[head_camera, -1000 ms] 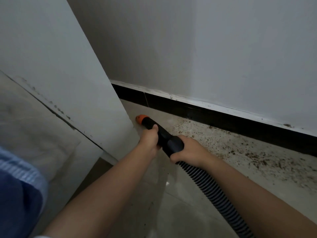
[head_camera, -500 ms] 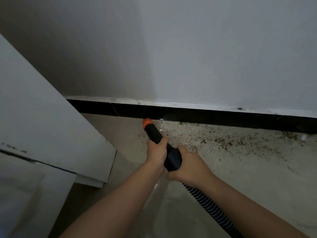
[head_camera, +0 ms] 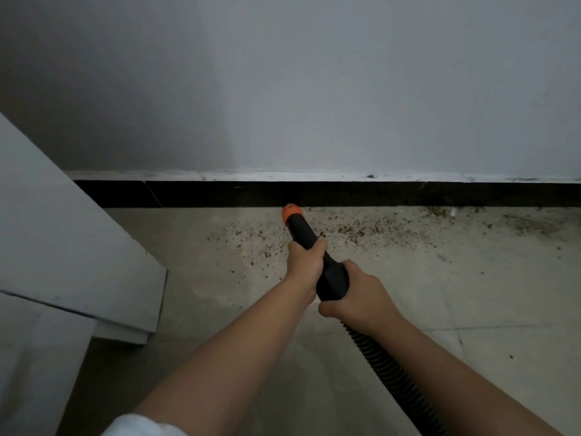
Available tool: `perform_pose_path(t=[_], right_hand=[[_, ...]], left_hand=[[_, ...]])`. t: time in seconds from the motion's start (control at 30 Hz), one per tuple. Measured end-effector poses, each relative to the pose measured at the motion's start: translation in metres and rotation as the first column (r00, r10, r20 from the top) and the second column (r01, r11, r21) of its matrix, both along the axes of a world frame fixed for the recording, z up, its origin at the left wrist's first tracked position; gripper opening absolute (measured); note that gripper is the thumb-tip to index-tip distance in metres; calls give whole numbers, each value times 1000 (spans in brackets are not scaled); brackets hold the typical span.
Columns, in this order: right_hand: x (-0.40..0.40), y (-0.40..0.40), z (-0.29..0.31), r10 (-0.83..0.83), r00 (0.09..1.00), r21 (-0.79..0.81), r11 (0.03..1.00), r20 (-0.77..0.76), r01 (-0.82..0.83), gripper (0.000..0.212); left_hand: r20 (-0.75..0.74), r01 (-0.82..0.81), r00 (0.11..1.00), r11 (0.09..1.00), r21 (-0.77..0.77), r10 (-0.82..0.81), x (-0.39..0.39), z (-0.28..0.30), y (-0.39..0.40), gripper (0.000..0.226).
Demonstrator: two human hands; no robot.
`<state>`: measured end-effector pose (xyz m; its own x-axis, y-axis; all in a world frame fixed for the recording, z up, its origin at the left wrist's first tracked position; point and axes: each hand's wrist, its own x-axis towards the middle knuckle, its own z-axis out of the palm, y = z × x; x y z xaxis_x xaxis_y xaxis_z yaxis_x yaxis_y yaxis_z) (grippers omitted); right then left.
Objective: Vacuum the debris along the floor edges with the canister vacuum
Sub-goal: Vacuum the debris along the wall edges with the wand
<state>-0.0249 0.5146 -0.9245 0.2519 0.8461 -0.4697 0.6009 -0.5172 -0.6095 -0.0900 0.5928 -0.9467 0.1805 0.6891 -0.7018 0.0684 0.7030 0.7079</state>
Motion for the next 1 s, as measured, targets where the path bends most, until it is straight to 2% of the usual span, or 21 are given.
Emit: perform_pose_path(t=[0.17,0.47,0.6,0.73,0.9,1.0], right_hand=[[24,-20,-5,-88,996,9,996,-20,89,45],[77,-45,-2,-145,989,24,989,-34,146,44],[90,-51,0,-148,985,73,985,-92,155,45],[79,-49,-3,-95,984,60,993,-152,105,45],[51,-32,-8,42,976,46,998,-214,-33,45],[32,-16,-14,63,967,42,998,-248,-54,47]], left_hand=[[-30,112,993,994,19,-111,31,-3,-15,49],[-48,199,979,979,49,-197,86,1,-36,54],[-75,202,978,974,101,-195,93,10,-43,57],[-125,161,981,983,83,-150,78,15,-46,56],[-172,-7,985,994,105,25,39,7,-42,52],[-164,-74,982,993,93,89,19,4,-29,49]])
